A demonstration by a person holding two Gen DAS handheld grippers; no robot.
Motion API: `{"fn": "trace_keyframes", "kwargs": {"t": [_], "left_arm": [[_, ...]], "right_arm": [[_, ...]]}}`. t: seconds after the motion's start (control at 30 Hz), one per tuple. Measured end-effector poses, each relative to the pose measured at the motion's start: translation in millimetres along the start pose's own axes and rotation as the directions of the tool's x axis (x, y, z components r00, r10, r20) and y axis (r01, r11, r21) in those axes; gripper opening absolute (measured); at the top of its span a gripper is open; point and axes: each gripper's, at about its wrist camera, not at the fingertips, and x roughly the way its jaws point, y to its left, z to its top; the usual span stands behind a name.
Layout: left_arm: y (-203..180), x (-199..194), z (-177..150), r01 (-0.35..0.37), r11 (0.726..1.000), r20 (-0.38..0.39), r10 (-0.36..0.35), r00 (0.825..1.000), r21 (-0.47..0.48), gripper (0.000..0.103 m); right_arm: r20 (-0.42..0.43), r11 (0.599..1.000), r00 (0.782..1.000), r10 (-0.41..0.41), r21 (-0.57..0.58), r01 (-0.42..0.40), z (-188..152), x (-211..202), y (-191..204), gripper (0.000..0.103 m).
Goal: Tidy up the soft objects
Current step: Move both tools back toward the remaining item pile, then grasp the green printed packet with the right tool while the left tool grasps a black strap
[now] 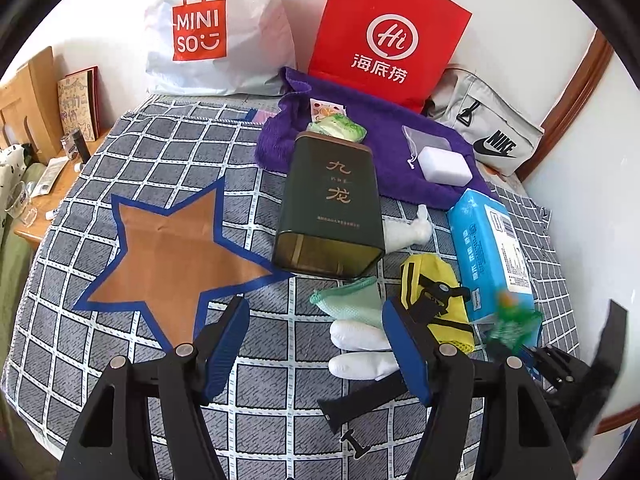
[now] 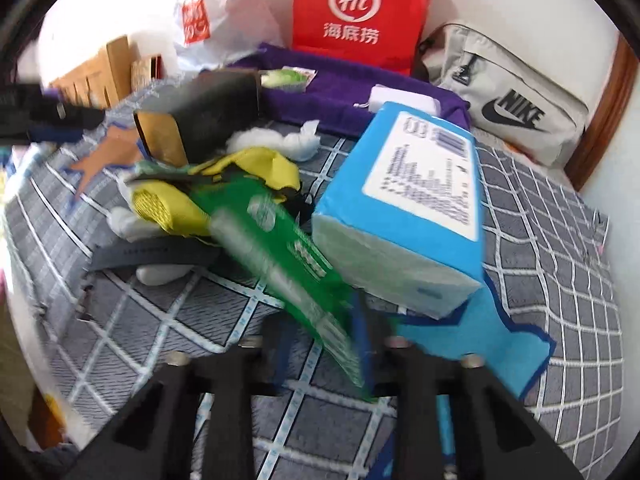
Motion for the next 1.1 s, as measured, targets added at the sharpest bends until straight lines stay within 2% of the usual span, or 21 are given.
{"fn": "trace_keyframes", "kwargs": {"t": [0.1, 0.3, 0.43, 0.53, 0.87, 1.0, 1.1], "left_arm": [[-2.6, -1.1, -0.7, -0.002, 1.000, 0.000, 0.002, 1.000, 0.001, 0.067], [-7.8, -1.0, -8.8, 0.002, 1.000, -0.010, -0.002, 1.000, 0.007, 0.067], [-10.6, 2.3, -17.0, 0.003, 1.000, -0.025, -0.002, 1.000, 0.019, 0.067], [-13.6, 5.9, -22.7, 0.001, 0.999, -0.039, 0.001, 0.999, 0.038, 0.067], [-31.6, 21.5, -53.3, 0.025, 0.985, -0.096, -0.009, 0.995, 0.170, 0.066], [-36.1, 20.5, -67.1, 0.082, 0.974, -0.118, -0.058, 0.991, 0.213, 0.065], [-37.6, 18.7, -74.7, 0.095, 0.964, -0.112, -0.068, 0.991, 0.249, 0.065]], "right_arm": [[0.019, 0.988, 0.993, 0.118, 0.099, -0.119, -0.4, -24.6, -14.7, 0.006], [0.031, 0.974, 0.982, 0.187, 0.125, -0.189, -10.6, -54.2, -16.9, 0.006], [-0.018, 0.980, 0.989, 0.148, 0.139, -0.144, -22.4, -40.5, -17.4, 0.006], [-0.042, 0.974, 0.988, 0.148, 0.180, -0.138, -29.2, -25.1, -23.2, 0.006], [-0.014, 0.970, 0.988, 0.154, 0.193, -0.149, -32.0, -21.0, -25.7, 0.006], [-0.016, 0.973, 0.989, 0.145, 0.184, -0.140, -34.1, -19.7, -23.4, 0.007], [-0.015, 0.971, 0.989, 0.145, 0.192, -0.139, -36.0, -19.5, -25.1, 0.007]]}}
